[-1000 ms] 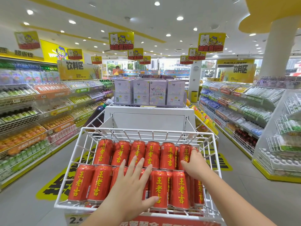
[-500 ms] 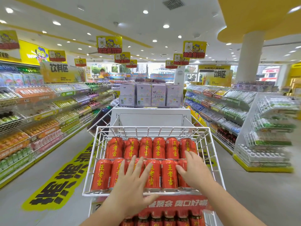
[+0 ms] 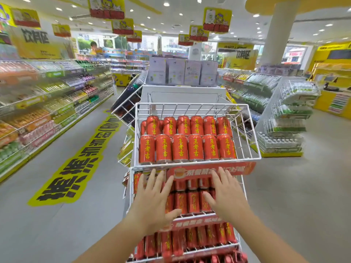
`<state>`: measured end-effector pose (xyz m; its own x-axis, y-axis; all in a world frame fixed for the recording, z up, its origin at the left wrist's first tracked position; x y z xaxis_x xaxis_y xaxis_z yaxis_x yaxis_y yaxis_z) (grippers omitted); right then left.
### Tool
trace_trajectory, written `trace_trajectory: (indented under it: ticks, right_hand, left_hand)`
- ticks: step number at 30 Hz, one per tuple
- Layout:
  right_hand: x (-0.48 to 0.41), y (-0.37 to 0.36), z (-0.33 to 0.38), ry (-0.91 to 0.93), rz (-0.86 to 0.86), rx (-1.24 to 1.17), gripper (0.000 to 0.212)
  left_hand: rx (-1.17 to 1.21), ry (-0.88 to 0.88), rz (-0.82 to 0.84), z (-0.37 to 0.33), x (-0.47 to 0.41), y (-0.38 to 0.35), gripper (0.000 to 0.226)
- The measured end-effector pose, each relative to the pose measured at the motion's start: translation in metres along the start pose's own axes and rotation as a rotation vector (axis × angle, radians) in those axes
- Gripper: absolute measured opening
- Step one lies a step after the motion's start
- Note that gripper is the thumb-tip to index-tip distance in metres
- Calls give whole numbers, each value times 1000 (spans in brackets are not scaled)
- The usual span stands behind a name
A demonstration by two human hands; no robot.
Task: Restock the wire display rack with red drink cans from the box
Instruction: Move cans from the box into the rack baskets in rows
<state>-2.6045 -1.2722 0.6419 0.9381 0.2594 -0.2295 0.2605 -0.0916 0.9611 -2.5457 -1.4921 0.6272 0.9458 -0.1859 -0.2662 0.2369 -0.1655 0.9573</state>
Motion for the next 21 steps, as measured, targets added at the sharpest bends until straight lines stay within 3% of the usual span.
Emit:
trace_trajectory:
  ticks: [10, 21]
  right_hand:
    - [89, -133, 75, 159, 202, 21, 82]
    - [191, -367, 130, 354, 511, -31, 80]
  left_hand:
    - [98, 111, 191, 8, 105, -132, 93]
    - [99, 344, 417, 38, 231, -349, 98]
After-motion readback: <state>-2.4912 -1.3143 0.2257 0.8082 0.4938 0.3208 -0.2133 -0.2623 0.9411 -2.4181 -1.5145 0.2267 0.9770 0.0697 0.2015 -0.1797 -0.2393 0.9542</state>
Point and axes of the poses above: each hand's wrist, its own x-axis away from the middle knuckle, its own y-axis out of the back of the hand, z = x × y, the point moved 6 cm from there along -x, towards the middle knuckle, and after that the axes turned 12 degrees about x, right-handed, at the moved point
